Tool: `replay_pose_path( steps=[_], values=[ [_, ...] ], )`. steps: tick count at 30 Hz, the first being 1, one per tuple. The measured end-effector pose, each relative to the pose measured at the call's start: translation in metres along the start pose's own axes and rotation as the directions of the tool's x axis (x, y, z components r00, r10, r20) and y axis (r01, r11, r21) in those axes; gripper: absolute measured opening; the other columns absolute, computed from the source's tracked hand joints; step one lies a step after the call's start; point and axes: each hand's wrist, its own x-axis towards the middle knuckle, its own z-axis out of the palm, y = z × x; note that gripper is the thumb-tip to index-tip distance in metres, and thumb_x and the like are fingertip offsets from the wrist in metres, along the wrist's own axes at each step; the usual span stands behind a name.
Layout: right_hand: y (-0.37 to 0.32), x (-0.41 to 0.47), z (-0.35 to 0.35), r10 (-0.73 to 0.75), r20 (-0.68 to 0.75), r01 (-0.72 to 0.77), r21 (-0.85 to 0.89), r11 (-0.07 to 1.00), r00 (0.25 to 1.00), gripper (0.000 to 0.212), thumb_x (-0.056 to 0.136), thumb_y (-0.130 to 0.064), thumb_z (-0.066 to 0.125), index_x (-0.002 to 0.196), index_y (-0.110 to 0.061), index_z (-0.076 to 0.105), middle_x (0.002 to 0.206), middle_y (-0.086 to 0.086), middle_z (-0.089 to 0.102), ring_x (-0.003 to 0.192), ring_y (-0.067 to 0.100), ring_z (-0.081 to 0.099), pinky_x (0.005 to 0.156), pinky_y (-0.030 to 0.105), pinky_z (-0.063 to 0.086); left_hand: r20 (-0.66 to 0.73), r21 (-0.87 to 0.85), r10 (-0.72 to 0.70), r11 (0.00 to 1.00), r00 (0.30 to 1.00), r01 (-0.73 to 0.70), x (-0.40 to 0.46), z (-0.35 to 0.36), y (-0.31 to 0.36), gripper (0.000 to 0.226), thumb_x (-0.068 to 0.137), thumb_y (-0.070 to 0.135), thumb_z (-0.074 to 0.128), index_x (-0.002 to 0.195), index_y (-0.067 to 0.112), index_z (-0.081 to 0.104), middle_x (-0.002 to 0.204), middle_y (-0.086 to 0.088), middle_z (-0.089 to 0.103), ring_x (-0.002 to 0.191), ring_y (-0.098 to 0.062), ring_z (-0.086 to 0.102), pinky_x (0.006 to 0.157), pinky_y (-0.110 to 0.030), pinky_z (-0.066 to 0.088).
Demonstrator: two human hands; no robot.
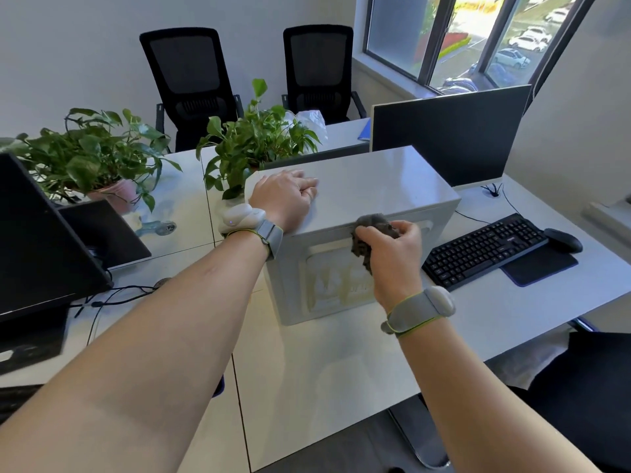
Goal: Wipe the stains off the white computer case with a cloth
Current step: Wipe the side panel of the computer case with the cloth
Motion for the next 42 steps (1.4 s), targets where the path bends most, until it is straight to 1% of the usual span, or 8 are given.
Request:
replay_pose_path(
  steps=[3,8,14,22,27,31,37,42],
  values=[
    [0.013,-0.010,0.016,-0.106,-0.062,0.097,-0.135,0.986,0.992,0.042,0.065,-0.031,0.084,0.098,-0.027,0.057,0.091,-0.001,0.069,0.081,0.021,0.070,0.074,0.046,0.061,-0.007,0.004,-0.001,1.000,1.000,0.001,-0.002,-0.003,0.004,0.034,0.105,0.040,0.047,0.133,0.039,0.066,0.147,0.010,0.055,0.137,-0.018,0.046,0.112,-0.034,0.027],
    [0.042,-0.052,0.060,-0.249,-0.024,0.235,-0.257,0.937,0.968,0.029,0.078,-0.024,0.079,0.104,-0.025,0.065,0.092,-0.005,0.069,0.086,0.017,0.064,0.076,0.031,0.053,0.006,0.004,-0.011,1.000,1.000,0.011,0.001,0.000,0.002,0.034,0.104,0.043,0.048,0.134,0.041,0.065,0.151,0.010,0.052,0.140,-0.017,0.045,0.116,-0.035,0.027],
    [0.050,-0.061,0.054,-0.175,0.345,0.271,-0.252,0.929,0.922,0.033,0.076,-0.015,0.081,0.105,-0.027,0.070,0.089,-0.010,0.071,0.082,0.007,0.065,0.073,0.022,0.053,0.013,-0.016,0.000,1.000,1.000,0.000,0.003,0.003,-0.007,0.035,0.103,0.045,0.048,0.133,0.041,0.065,0.152,0.009,0.051,0.141,-0.017,0.044,0.119,-0.039,0.028],
    [0.015,0.026,-0.021,-0.120,-0.301,0.114,-0.036,0.993,0.946,0.031,0.081,-0.016,0.080,0.107,-0.021,0.064,0.088,-0.007,0.068,0.077,0.008,0.065,0.084,0.043,0.059,-0.015,-0.011,0.001,1.000,1.000,-0.001,0.003,0.004,-0.005,0.034,0.102,0.046,0.048,0.132,0.042,0.066,0.151,0.010,0.053,0.140,-0.017,0.045,0.118,-0.039,0.030],
    [0.043,0.008,0.003,-0.251,-0.043,0.227,-0.308,0.924,0.967,0.024,0.079,-0.019,0.078,0.097,-0.029,0.065,0.090,-0.003,0.068,0.080,0.017,0.064,0.073,0.037,0.057,-0.032,-0.019,0.003,1.000,0.999,-0.003,0.001,0.002,-0.001,0.032,0.102,0.043,0.050,0.128,0.041,0.069,0.145,0.012,0.057,0.135,-0.018,0.049,0.115,-0.037,0.032],
    [0.064,-0.012,0.011,-0.115,0.226,0.186,-0.324,0.928,0.967,0.026,0.076,-0.018,0.082,0.086,-0.034,0.064,0.082,-0.008,0.069,0.078,0.017,0.067,0.071,0.036,0.059,-0.026,-0.027,-0.013,1.000,1.000,0.012,-0.001,-0.001,-0.001,0.032,0.103,0.042,0.051,0.130,0.040,0.068,0.146,0.012,0.056,0.138,-0.017,0.046,0.114,-0.036,0.029],
    [0.041,0.012,-0.032,-0.040,-0.139,0.036,-0.032,0.999,0.989,0.026,0.088,-0.024,0.074,0.109,-0.026,0.059,0.096,-0.002,0.068,0.085,0.015,0.067,0.071,0.033,0.056,-0.015,-0.048,-0.028,0.998,1.000,0.027,0.001,0.002,-0.003,0.032,0.101,0.045,0.052,0.129,0.043,0.068,0.149,0.012,0.054,0.141,-0.016,0.044,0.119,-0.041,0.029],
    [0.044,0.015,-0.020,-0.047,-0.101,0.037,-0.104,0.994,0.994,0.020,0.093,-0.025,0.068,0.111,-0.028,0.059,0.096,-0.004,0.068,0.088,0.017,0.066,0.072,0.028,0.050,-0.021,-0.043,-0.037,0.998,0.999,0.036,0.002,0.004,-0.003,0.032,0.100,0.046,0.051,0.127,0.044,0.068,0.147,0.013,0.056,0.139,-0.015,0.046,0.119,-0.042,0.031]
  ],
)
